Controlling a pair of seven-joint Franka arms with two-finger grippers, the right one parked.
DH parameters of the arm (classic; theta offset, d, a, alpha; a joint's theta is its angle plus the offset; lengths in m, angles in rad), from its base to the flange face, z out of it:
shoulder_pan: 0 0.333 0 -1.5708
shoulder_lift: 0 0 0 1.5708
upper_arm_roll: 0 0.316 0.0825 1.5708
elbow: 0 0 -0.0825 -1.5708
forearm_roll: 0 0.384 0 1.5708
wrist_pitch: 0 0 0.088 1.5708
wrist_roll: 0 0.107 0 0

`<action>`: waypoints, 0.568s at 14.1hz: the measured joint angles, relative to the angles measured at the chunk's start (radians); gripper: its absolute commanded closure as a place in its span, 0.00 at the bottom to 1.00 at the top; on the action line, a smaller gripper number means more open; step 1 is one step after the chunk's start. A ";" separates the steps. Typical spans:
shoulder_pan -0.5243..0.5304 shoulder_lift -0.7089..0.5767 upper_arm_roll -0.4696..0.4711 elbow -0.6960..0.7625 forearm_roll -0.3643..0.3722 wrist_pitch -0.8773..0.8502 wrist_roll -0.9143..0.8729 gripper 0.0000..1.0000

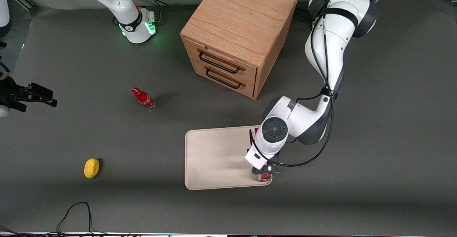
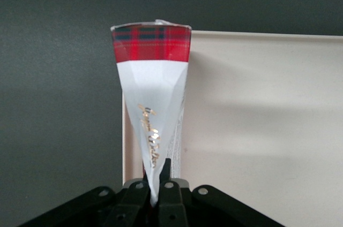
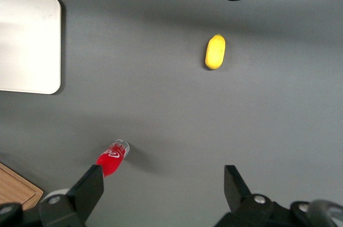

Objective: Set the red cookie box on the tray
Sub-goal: 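Lower the box onto the tray and open the left gripper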

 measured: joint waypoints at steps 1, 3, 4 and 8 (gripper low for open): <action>0.000 0.000 0.000 -0.001 0.000 0.000 -0.002 0.01; 0.000 0.000 0.000 -0.001 0.003 0.000 -0.004 0.00; 0.000 0.000 0.000 0.000 0.004 0.001 -0.005 0.00; 0.000 -0.002 0.000 0.000 0.009 0.001 -0.007 0.00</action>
